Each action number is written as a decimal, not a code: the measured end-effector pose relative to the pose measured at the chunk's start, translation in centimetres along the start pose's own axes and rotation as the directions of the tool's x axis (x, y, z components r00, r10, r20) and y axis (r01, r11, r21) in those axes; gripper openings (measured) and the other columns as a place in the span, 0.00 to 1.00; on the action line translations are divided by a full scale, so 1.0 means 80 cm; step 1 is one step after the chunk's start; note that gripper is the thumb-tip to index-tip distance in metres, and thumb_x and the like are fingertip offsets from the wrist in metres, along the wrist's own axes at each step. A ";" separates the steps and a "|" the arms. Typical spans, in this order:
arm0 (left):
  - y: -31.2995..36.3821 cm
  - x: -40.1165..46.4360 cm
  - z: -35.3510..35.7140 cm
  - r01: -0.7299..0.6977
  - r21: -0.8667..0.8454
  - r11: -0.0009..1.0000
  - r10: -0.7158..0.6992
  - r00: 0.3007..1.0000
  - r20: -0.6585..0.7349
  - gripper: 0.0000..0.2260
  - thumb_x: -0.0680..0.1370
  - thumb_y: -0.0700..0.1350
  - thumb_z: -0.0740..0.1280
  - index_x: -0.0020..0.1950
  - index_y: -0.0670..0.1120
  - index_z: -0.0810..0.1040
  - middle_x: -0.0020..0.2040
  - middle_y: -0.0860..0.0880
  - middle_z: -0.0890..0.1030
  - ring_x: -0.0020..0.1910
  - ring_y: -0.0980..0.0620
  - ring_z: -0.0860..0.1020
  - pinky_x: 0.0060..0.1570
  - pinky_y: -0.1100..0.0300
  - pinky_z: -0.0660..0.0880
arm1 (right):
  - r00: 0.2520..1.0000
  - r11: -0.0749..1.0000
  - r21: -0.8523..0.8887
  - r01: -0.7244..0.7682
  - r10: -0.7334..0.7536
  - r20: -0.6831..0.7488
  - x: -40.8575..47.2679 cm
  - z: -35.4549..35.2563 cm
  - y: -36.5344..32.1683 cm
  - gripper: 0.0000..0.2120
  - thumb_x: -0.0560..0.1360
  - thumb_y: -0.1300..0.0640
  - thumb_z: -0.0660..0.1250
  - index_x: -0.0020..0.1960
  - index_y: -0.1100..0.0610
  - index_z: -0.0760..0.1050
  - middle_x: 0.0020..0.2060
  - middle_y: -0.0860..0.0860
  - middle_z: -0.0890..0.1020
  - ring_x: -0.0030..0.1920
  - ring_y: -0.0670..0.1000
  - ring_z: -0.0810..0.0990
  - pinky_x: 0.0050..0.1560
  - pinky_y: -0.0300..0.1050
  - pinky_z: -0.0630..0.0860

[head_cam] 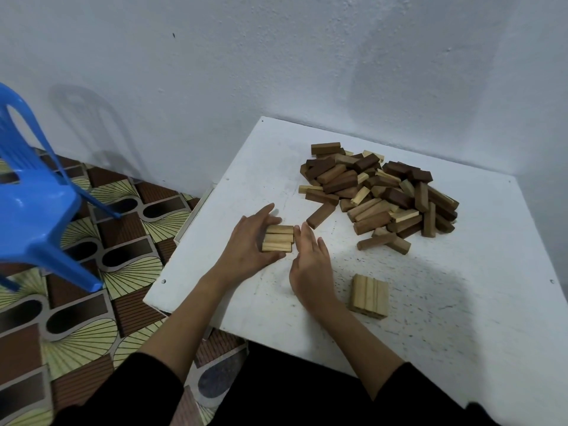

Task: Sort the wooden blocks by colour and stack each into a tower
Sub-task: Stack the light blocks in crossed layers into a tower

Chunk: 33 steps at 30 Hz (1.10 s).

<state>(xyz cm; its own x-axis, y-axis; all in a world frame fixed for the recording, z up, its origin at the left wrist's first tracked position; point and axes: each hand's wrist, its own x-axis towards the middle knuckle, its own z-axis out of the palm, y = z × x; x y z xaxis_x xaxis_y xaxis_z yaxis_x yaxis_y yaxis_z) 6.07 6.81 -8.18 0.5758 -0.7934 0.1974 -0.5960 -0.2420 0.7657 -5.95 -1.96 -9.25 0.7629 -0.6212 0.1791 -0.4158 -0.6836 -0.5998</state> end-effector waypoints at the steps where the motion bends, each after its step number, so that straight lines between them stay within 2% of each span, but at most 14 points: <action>1: 0.000 0.000 0.000 -0.001 -0.001 1.000 0.001 1.000 0.001 0.40 0.68 0.46 0.78 0.75 0.49 0.61 0.65 0.52 0.76 0.62 0.55 0.69 0.64 0.55 0.64 | 1.000 1.000 -0.001 0.003 -0.003 -0.005 0.000 0.001 0.000 0.32 0.69 0.66 0.46 0.73 0.69 0.58 0.72 0.60 0.63 0.74 0.55 0.59 0.73 0.44 0.46; 4: 0.000 0.001 0.001 -0.001 -0.003 1.000 0.001 1.000 0.000 0.40 0.67 0.46 0.78 0.75 0.49 0.61 0.64 0.52 0.76 0.60 0.59 0.67 0.64 0.57 0.63 | 1.000 1.000 -0.002 0.000 0.000 -0.008 0.001 0.003 0.002 0.31 0.69 0.66 0.47 0.72 0.69 0.59 0.72 0.61 0.64 0.74 0.55 0.60 0.75 0.49 0.50; 12: -0.007 0.003 0.006 0.018 0.031 0.999 -0.018 1.000 -0.006 0.40 0.67 0.49 0.78 0.75 0.51 0.60 0.64 0.56 0.76 0.58 0.63 0.65 0.61 0.63 0.60 | 1.000 1.000 -0.012 0.001 -0.001 0.014 0.002 0.003 0.002 0.33 0.68 0.65 0.45 0.74 0.68 0.56 0.73 0.59 0.63 0.75 0.53 0.58 0.73 0.42 0.43; 16: -0.011 0.005 0.009 0.020 0.049 0.999 -0.019 1.000 -0.016 0.41 0.67 0.50 0.78 0.74 0.52 0.61 0.63 0.57 0.76 0.59 0.63 0.66 0.59 0.69 0.58 | 1.000 1.000 -0.008 0.001 -0.001 0.014 0.002 0.003 0.002 0.33 0.69 0.64 0.45 0.74 0.68 0.56 0.73 0.59 0.63 0.75 0.53 0.59 0.73 0.42 0.43; 23: -0.010 0.008 0.010 0.020 0.043 0.999 -0.019 0.999 -0.032 0.42 0.65 0.52 0.79 0.74 0.51 0.61 0.62 0.57 0.76 0.59 0.62 0.66 0.60 0.67 0.57 | 1.000 1.000 -0.017 0.007 -0.007 0.023 0.000 0.002 0.002 0.33 0.69 0.63 0.45 0.74 0.68 0.55 0.73 0.59 0.64 0.74 0.53 0.61 0.74 0.42 0.43; 26: -0.012 0.007 0.008 0.034 0.005 0.999 -0.034 0.999 -0.001 0.43 0.65 0.53 0.79 0.75 0.53 0.60 0.62 0.58 0.76 0.60 0.62 0.67 0.60 0.73 0.56 | 1.000 1.000 -0.012 0.008 -0.008 0.028 0.000 0.000 0.001 0.33 0.69 0.63 0.45 0.74 0.67 0.54 0.73 0.59 0.63 0.74 0.53 0.60 0.74 0.42 0.43; 27: -0.014 0.006 0.005 0.039 -0.028 0.999 -0.038 0.999 0.017 0.44 0.65 0.53 0.79 0.75 0.53 0.60 0.62 0.57 0.76 0.61 0.61 0.68 0.61 0.73 0.57 | 1.000 1.000 -0.011 0.010 -0.010 0.028 0.000 0.000 0.000 0.33 0.69 0.64 0.45 0.74 0.67 0.54 0.73 0.59 0.63 0.74 0.53 0.60 0.74 0.43 0.43; 30: -0.016 0.002 -0.003 0.059 -0.123 0.991 -0.053 0.997 0.051 0.41 0.66 0.46 0.79 0.74 0.51 0.62 0.62 0.56 0.76 0.64 0.56 0.71 0.64 0.63 0.65 | 1.000 1.000 -0.010 0.006 -0.006 0.021 0.000 0.001 0.000 0.34 0.68 0.64 0.45 0.74 0.68 0.55 0.73 0.59 0.63 0.74 0.53 0.59 0.74 0.43 0.44; 33: -0.015 0.002 -0.003 0.073 -0.118 0.990 -0.068 0.996 0.050 0.40 0.66 0.43 0.79 0.74 0.51 0.63 0.62 0.56 0.77 0.64 0.56 0.71 0.64 0.61 0.66 | 1.000 1.000 -0.028 0.015 -0.015 0.019 0.001 0.002 0.001 0.33 0.68 0.64 0.45 0.74 0.68 0.55 0.73 0.59 0.63 0.75 0.53 0.59 0.73 0.43 0.44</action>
<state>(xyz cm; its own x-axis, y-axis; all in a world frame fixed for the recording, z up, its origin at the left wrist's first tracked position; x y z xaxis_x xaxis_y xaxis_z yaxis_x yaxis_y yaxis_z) 7.00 7.15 -8.89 0.5862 -0.8020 0.1146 -0.4819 -0.2315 0.8451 -5.89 -2.02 -9.41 0.7784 -0.6035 0.1728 -0.4176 -0.7033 -0.5753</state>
